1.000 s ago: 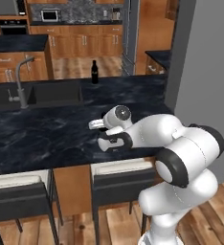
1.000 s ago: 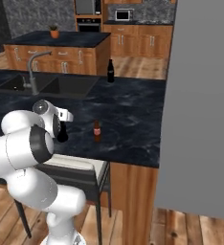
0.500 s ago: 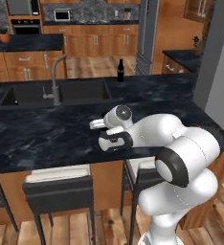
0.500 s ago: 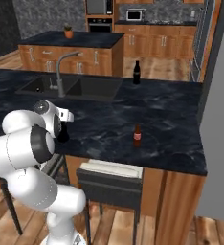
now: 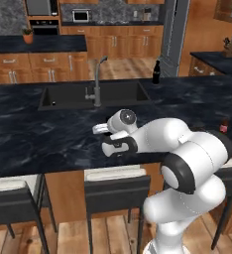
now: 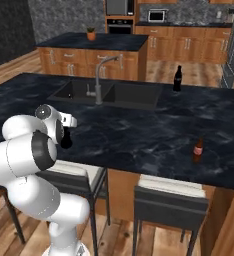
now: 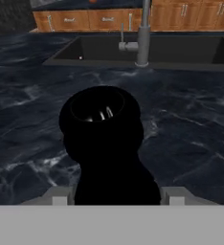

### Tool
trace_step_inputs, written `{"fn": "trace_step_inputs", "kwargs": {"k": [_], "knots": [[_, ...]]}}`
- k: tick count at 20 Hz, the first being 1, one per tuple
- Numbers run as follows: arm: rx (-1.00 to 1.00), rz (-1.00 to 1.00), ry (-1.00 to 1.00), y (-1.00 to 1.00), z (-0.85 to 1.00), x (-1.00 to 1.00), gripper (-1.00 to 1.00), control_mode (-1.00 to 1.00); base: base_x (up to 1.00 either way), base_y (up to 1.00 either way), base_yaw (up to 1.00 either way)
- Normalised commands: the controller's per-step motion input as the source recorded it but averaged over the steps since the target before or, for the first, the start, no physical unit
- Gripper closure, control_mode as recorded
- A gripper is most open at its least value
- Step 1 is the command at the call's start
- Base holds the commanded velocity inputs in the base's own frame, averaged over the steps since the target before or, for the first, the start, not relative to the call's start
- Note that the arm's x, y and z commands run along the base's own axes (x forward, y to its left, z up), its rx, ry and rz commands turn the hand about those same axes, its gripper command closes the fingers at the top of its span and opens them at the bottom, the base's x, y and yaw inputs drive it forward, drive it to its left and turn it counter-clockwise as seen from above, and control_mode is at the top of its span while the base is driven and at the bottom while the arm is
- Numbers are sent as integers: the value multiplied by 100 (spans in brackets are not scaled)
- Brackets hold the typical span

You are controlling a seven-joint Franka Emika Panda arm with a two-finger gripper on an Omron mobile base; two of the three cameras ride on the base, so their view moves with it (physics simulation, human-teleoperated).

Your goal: Place the large bottle from the dining counter next to the other large bottle outside the sink, and place the small bottle from the dining counter next to the other small bottle inside the sink.

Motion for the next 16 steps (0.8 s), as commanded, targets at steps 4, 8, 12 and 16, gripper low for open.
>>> {"fn": "trace_step_inputs", "kwargs": {"k": [4, 8, 12, 16], "knots": [[0, 0, 0, 0, 0, 0, 100, 100, 0, 78, 4], [0, 0, 0, 0, 0, 0, 100, 100, 0, 77, 4], [0, 0, 0, 0, 0, 0, 100, 100, 0, 80, 4], [0, 0, 0, 0, 0, 0, 100, 100, 0, 83, 5]]}}
